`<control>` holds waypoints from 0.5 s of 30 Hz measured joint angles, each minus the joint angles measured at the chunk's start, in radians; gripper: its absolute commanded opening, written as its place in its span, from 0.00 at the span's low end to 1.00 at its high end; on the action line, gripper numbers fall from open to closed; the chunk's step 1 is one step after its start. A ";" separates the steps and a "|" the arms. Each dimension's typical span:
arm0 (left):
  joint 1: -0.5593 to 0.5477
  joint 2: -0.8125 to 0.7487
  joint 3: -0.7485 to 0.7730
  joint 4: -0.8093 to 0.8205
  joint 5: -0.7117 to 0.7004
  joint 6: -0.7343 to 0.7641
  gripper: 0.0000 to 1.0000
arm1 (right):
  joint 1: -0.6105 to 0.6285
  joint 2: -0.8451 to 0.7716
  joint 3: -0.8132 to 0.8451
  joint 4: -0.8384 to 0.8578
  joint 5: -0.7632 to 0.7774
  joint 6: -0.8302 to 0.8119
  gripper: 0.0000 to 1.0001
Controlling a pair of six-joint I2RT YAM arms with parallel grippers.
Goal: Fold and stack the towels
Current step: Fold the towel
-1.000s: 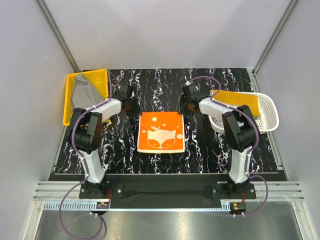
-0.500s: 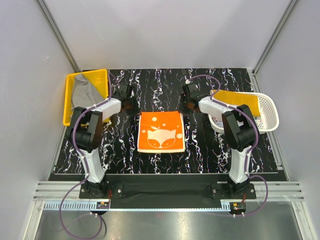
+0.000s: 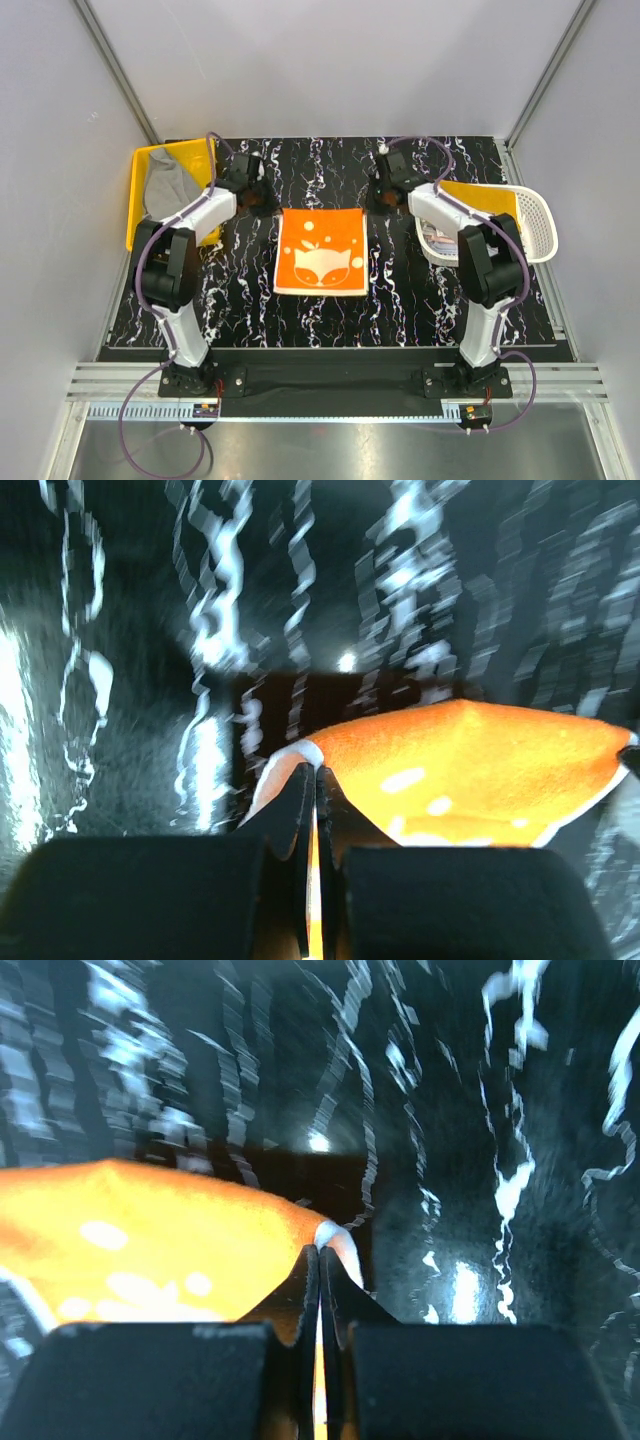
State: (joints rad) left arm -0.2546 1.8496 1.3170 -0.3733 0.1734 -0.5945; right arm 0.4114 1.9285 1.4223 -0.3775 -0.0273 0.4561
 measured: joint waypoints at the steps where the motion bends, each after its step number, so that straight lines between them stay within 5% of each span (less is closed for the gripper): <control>1: 0.001 -0.014 0.018 -0.002 0.000 0.001 0.00 | -0.004 -0.014 0.023 -0.012 -0.006 -0.006 0.00; 15: 0.036 -0.172 0.174 0.009 -0.008 0.022 0.00 | -0.034 -0.156 0.285 -0.023 -0.046 -0.109 0.00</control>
State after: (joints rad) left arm -0.2184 1.6775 1.4914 -0.3641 0.1654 -0.5728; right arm 0.3771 1.7729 1.7077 -0.4004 -0.0734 0.3466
